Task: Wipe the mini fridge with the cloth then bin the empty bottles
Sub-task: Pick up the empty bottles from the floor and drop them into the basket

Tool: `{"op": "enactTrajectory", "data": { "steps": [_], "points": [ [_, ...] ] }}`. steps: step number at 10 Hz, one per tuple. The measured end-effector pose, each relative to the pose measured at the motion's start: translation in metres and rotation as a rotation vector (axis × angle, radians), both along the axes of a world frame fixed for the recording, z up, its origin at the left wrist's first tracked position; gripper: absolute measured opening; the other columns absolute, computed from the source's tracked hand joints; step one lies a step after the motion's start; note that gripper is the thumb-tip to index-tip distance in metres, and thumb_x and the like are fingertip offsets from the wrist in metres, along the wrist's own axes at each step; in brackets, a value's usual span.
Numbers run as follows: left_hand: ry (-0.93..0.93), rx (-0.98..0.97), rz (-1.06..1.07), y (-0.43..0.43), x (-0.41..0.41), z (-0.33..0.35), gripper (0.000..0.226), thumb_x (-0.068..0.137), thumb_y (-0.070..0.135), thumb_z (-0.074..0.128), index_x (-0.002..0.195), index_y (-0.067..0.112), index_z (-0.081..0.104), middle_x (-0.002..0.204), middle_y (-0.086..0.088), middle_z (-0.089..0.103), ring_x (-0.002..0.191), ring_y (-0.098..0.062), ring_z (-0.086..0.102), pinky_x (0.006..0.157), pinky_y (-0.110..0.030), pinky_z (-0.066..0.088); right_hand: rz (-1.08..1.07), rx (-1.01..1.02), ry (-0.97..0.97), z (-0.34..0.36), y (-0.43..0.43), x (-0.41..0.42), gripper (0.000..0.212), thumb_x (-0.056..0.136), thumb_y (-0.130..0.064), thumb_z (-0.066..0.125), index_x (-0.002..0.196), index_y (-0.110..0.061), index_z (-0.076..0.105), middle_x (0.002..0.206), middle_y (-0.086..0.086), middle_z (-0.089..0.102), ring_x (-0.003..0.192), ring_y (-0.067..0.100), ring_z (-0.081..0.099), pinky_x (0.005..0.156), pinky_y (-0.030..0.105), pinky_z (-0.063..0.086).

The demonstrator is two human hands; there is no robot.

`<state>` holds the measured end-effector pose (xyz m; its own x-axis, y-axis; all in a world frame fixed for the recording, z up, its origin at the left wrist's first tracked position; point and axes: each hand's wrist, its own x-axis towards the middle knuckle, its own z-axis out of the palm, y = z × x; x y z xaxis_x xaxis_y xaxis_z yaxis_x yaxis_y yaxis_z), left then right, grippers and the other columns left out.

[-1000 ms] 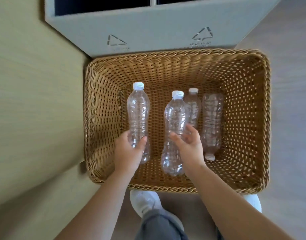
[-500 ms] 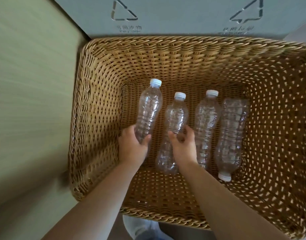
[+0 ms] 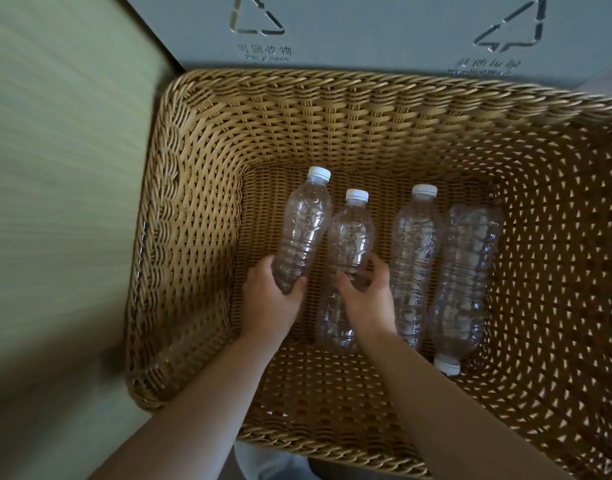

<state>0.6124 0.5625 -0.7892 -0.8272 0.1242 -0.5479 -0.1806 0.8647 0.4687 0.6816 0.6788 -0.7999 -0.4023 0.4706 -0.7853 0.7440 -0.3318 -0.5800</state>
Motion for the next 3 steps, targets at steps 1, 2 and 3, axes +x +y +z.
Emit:
{"op": "enactTrajectory", "data": {
  "steps": [1,2,3],
  "points": [
    [-0.025,-0.026,0.022,-0.002,0.003,0.004,0.073,0.079,0.038,0.066,0.138,0.012,0.033,0.135,-0.009,0.042,0.124,-0.024,0.041,0.104,-0.038,0.035,0.025,0.014,-0.007,0.006,0.0,0.001,0.072,0.087,-0.032,0.059,0.143,-0.028,0.014,0.13,-0.002,0.048,0.101,0.01,0.051,0.069,0.016,0.042],
    [-0.026,-0.032,0.049,-0.006,0.008,0.013,0.073,0.08,0.039,0.065,0.139,0.012,0.032,0.138,-0.007,0.04,0.126,-0.022,0.038,0.101,-0.034,0.032,0.065,0.012,-0.025,0.017,0.003,0.004,0.07,0.088,-0.032,0.058,0.143,-0.027,0.014,0.114,-0.008,0.052,0.072,-0.007,0.054,0.045,0.005,0.039],
    [0.021,-0.022,0.055,-0.008,0.014,0.033,0.064,0.082,0.036,0.063,0.136,0.012,0.038,0.133,-0.006,0.046,0.12,-0.019,0.043,0.1,-0.035,0.038,0.087,0.015,-0.061,0.04,0.01,0.009,0.064,0.089,-0.032,0.055,0.142,-0.028,0.019,0.087,-0.025,0.043,0.052,-0.008,0.053,0.035,0.007,0.036]
  ]
}}
